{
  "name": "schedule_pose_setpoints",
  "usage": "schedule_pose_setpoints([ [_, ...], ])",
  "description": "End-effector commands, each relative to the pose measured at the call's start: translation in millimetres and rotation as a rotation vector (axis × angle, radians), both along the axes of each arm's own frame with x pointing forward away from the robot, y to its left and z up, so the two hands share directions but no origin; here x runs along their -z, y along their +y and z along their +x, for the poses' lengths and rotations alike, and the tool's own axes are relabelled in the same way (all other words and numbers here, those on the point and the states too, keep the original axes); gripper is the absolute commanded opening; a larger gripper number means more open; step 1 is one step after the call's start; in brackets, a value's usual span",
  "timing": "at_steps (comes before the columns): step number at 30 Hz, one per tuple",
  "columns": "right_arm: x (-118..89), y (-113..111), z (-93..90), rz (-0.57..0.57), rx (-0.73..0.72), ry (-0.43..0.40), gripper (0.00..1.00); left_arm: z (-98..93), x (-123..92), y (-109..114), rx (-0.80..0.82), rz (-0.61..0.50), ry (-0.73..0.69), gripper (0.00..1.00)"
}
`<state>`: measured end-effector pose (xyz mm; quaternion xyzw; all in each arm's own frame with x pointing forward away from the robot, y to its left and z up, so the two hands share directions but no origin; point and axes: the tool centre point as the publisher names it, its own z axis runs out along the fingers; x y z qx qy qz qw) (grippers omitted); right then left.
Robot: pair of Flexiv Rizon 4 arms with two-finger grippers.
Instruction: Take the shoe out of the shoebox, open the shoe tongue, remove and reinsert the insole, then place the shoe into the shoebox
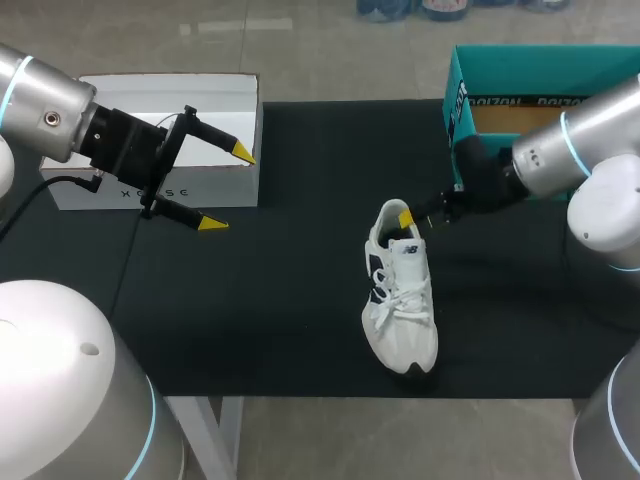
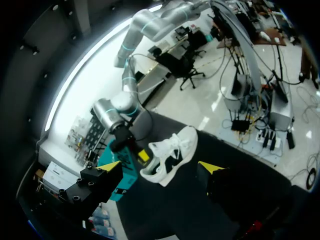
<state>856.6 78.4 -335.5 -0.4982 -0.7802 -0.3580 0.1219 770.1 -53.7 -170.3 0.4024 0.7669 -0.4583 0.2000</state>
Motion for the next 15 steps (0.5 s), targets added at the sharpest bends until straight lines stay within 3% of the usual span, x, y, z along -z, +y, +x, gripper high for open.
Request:
schedule_pose_setpoints([
  [1, -19.2, -2.5, -15.1, -0.204, 0.127, 0.024, 1.00, -0.4, -0.3, 0.4, 0.000, 0.003, 0.000, 1.00],
  [12, -48.5, 12.0, -36.8, -0.618, 0.238, 0.083, 1.00, -0.4, -0.3, 0.4, 0.000, 0.003, 0.000, 1.00],
  [15, -48.5, 12.0, -36.8, -0.618, 0.238, 0.083, 1.00, -0.4, -0.3, 0.4, 0.000, 0.003, 0.000, 1.00],
])
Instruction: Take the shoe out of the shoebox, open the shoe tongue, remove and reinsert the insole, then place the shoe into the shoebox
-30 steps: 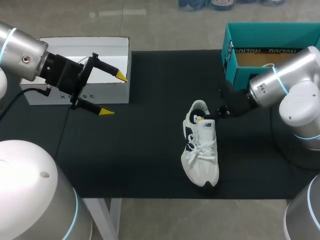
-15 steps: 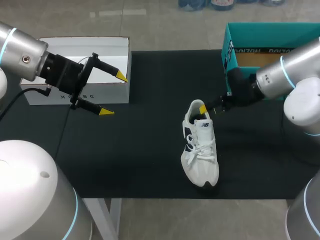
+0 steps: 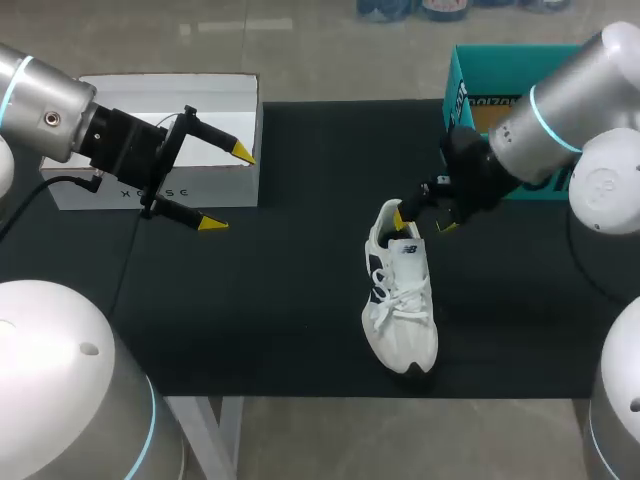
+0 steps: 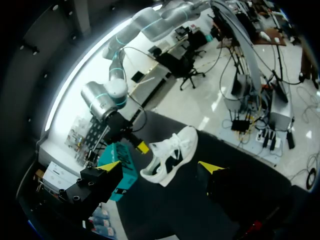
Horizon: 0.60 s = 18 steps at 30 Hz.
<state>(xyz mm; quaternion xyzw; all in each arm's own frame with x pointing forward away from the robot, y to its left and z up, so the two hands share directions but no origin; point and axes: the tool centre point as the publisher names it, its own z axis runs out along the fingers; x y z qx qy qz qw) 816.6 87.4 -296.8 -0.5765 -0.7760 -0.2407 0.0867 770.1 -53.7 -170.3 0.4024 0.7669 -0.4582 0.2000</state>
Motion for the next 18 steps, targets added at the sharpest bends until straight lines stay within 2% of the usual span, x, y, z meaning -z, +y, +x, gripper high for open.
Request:
schedule_pose_setpoints([
  [1, -9.8, 3.0, 3.2, -0.390, 0.090, -0.022, 1.00, -0.4, -0.3, 0.4, 0.000, 0.003, 0.000, 1.00],
  [9, -9.8, 3.0, 3.2, -0.390, 0.090, -0.022, 1.00, -0.4, -0.3, 0.4, 0.000, 0.003, 0.000, 1.00],
  [13, -15.9, 8.1, 10.5, -0.401, 0.079, -0.011, 1.00, -0.4, -0.3, 0.4, 0.000, 0.003, 0.000, 1.00],
  [14, -17.1, 9.0, 12.1, -0.389, 0.077, -0.011, 0.74, -0.4, -0.3, 0.4, 0.000, 0.003, 0.000, 1.00],
  [16, -18.3, 10.0, 14.3, -0.384, 0.089, -0.007, 0.00, -0.4, -0.3, 0.4, 0.000, 0.003, 0.000, 1.00],
  [18, -16.2, 11.8, 18.5, -0.374, 0.097, 0.023, 0.00, -0.4, -0.3, 0.4, 0.000, 0.003, 0.000, 1.00],
])
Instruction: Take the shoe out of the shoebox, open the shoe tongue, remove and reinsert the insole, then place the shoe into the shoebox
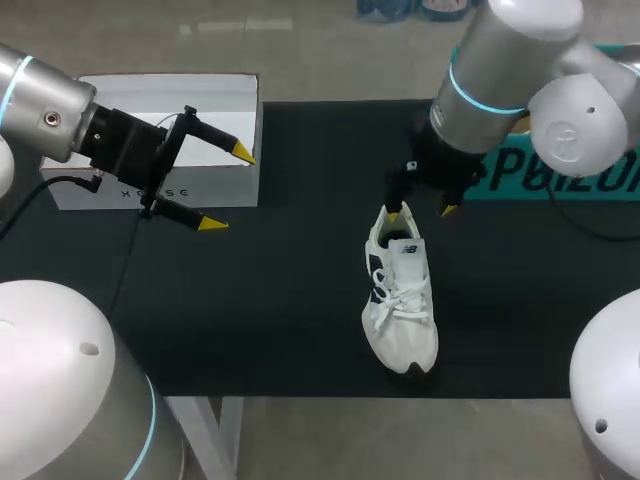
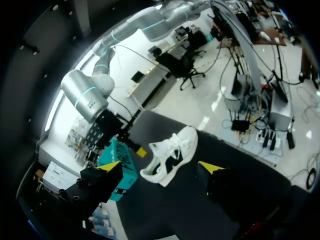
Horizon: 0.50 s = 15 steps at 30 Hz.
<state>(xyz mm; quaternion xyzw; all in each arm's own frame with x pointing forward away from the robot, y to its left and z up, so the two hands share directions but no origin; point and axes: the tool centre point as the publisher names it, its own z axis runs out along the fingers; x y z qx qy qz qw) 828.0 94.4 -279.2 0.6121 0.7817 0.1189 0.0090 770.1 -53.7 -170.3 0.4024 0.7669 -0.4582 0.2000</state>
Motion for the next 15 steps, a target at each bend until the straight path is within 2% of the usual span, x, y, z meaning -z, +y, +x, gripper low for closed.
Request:
schedule_pose_setpoints([
  [1, 2.5, 6.2, 8.5, -0.063, 0.026, 0.013, 0.00, -0.4, -0.3, 0.3, 0.000, 0.003, 0.000, 1.00],
  [10, 29.5, 18.2, 21.3, -0.040, 0.044, 0.069, 0.00, -0.4, -0.3, 0.3, 0.000, 0.003, 0.000, 1.00],
  [15, 49.5, 25.2, 18.4, -0.030, 0.050, 0.096, 0.00, -0.4, -0.3, 0.3, 0.000, 0.003, 0.000, 1.00],
])
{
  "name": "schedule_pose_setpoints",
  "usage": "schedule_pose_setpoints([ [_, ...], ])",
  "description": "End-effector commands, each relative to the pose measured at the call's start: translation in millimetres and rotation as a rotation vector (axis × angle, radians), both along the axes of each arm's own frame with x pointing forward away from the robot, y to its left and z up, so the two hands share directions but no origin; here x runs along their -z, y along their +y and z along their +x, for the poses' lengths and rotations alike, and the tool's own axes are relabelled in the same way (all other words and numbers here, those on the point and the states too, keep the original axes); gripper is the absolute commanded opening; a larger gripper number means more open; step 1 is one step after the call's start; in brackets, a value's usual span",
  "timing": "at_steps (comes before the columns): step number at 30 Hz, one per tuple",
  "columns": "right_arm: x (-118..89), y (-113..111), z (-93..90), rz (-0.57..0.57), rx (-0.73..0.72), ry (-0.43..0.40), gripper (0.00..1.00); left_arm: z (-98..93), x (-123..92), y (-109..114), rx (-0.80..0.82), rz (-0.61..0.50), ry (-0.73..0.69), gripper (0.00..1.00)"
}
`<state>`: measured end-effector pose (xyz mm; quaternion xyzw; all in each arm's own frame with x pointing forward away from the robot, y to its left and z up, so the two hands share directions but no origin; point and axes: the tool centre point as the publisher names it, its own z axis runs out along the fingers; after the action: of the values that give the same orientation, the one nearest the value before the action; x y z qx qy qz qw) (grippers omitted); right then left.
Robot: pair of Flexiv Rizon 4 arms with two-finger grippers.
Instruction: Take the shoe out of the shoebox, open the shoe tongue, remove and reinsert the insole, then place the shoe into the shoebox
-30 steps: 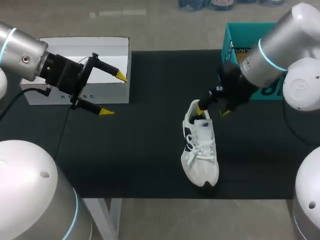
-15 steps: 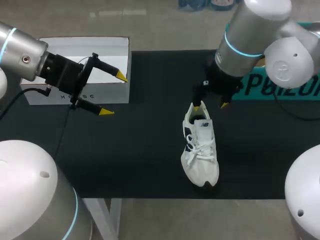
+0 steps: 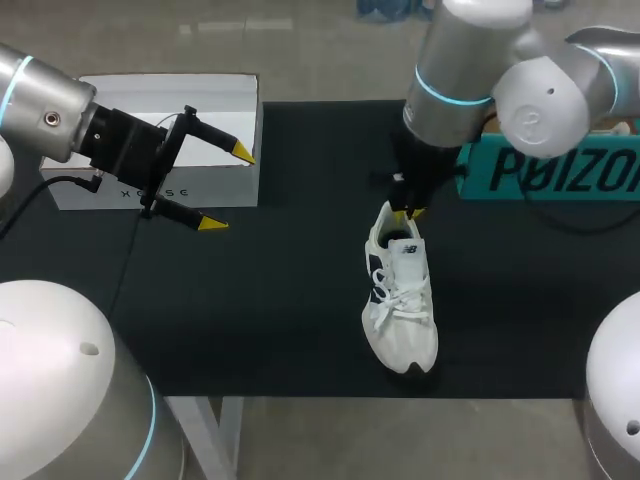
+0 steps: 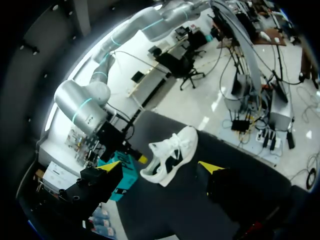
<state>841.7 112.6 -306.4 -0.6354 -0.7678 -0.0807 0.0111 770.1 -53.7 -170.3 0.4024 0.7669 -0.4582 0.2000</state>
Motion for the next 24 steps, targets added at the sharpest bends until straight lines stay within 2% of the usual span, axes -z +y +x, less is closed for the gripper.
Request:
schedule_pose_setpoints([
  [1, 27.4, 7.9, 2.7, -0.001, 0.005, 0.016, 0.00, -0.3, -0.3, 0.4, 0.000, 0.003, 0.000, 1.00],
  [18, 99.1, 14.2, -11.2, -0.003, 0.056, 0.041, 0.00, -0.3, -0.3, 0.4, 0.000, 0.003, 0.000, 1.00],
  [24, 102.3, 19.3, -13.2, 0.006, 0.036, 0.056, 0.00, -0.3, -0.3, 0.4, 0.000, 0.003, 0.000, 1.00],
])
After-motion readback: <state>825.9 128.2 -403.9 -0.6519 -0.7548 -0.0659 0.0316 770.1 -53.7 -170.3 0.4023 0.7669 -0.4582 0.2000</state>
